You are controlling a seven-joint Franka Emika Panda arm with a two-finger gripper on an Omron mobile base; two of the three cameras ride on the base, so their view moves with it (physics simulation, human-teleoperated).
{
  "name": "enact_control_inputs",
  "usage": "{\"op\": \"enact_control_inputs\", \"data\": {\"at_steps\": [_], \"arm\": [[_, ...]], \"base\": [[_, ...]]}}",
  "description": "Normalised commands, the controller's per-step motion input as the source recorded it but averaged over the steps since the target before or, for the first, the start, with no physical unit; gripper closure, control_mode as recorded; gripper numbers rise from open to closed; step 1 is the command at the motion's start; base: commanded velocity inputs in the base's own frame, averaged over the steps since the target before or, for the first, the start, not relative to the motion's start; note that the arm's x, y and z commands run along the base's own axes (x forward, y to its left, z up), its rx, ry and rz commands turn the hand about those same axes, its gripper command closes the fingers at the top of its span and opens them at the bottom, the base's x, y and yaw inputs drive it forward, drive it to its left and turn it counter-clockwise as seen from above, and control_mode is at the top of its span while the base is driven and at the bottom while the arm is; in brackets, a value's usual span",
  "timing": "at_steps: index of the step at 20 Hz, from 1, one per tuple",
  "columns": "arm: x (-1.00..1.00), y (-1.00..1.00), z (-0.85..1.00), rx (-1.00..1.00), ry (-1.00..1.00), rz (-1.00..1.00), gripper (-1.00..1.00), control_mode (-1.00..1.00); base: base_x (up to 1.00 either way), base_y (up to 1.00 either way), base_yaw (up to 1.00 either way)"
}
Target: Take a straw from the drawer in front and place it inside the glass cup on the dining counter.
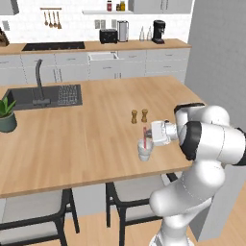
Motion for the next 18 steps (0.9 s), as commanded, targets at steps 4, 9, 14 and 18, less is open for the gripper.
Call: {"op": "enact_control_inputs", "data": {"at_steps": [4,9,14,18], "arm": [[0.25,0.00,-0.15,0.00,-0.02,0.00,1.00,-1.00],[-0.09,0.00,-0.15,0.00,0.00,0.00,-1.00,-1.00],[-0.40,0.00,-0.03,0.00,-0.02,0.00,-1.00,-1.00],[-0.30,0.00,0.00,0.00,-0.05,0.00,-1.00,-1.00]], "base": [[0.00,0.00,0.00],[0.00,0.00,0.00],[0.00,0.00,0.00],[0.00,0.00,0.00]]}}
